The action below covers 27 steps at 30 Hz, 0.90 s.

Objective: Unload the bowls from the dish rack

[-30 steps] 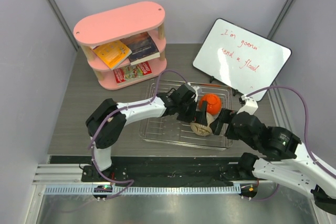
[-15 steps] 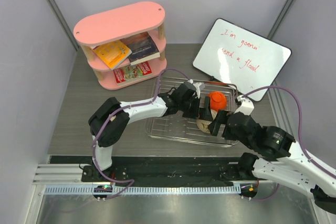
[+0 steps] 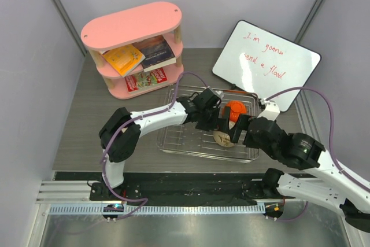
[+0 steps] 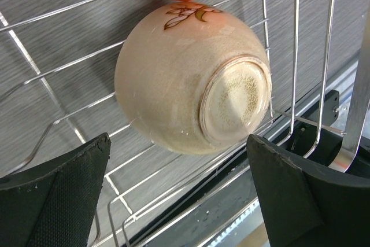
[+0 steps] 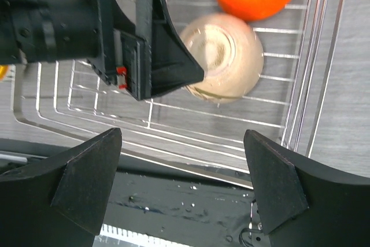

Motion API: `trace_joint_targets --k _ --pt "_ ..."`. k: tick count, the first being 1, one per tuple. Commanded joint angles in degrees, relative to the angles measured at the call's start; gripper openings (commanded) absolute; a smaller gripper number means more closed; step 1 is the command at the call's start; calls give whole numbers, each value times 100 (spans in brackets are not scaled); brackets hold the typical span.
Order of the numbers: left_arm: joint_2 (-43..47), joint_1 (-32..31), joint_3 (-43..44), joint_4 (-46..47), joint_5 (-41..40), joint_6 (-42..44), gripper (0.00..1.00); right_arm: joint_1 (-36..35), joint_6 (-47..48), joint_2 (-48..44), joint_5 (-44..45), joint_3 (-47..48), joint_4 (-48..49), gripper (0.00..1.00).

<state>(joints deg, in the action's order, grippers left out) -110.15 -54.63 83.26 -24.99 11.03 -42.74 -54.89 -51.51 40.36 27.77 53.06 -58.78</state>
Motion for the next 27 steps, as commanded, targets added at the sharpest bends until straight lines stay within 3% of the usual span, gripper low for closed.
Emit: trace_joint_targets --k 1,10,22,27 --pt "-7 -39 261 -682 -232 -23 100 5 246 279 474 424 95 92" --pt "-288 -153 243 -665 -198 -226 100 14 264 789 1020 601 78 94" --pt "-86 -162 -197 91 110 -867 100 14 176 526 1248 293 166 100" --pt "-24 -206 13 -224 -301 -1324 99 5 150 473 1222 249 157 100"
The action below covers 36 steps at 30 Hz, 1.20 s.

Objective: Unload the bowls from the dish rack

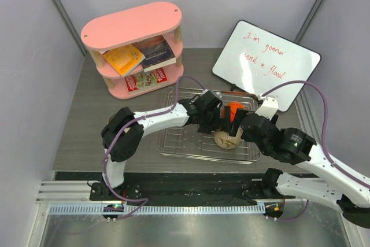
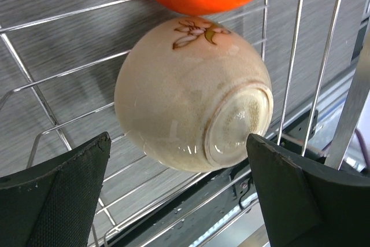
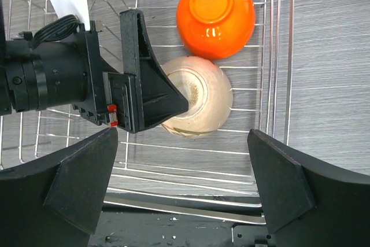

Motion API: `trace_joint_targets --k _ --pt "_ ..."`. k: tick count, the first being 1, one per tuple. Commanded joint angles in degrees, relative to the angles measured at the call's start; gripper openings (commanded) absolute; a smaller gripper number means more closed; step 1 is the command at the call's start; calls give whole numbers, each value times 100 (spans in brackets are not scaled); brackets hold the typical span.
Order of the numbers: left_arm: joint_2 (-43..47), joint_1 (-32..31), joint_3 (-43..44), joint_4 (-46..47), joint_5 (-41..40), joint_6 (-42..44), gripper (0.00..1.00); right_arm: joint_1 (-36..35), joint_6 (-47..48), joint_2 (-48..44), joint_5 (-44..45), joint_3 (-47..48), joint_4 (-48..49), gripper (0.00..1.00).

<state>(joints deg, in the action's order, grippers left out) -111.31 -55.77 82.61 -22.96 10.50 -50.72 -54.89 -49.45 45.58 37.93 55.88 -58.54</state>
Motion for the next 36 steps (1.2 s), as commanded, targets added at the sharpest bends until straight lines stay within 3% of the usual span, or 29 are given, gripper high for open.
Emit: trace_joint_targets --k 1,4,14,27,36 --pt "65 -101 167 -542 -329 -570 100 14 -56 -32 180 -24 124 100" --pt "-66 -145 440 -885 -540 -676 100 14 -56 21 162 -16 115 100" --pt "-540 -233 888 -587 -426 -817 100 5 -29 -32 92 -24 115 100" --pt "-1103 -233 599 -279 -40 -1001 100 5 -12 -50 48 -191 115 100" --pt "-1385 -215 695 -367 -198 -852 100 5 -82 -111 4 -305 115 100"
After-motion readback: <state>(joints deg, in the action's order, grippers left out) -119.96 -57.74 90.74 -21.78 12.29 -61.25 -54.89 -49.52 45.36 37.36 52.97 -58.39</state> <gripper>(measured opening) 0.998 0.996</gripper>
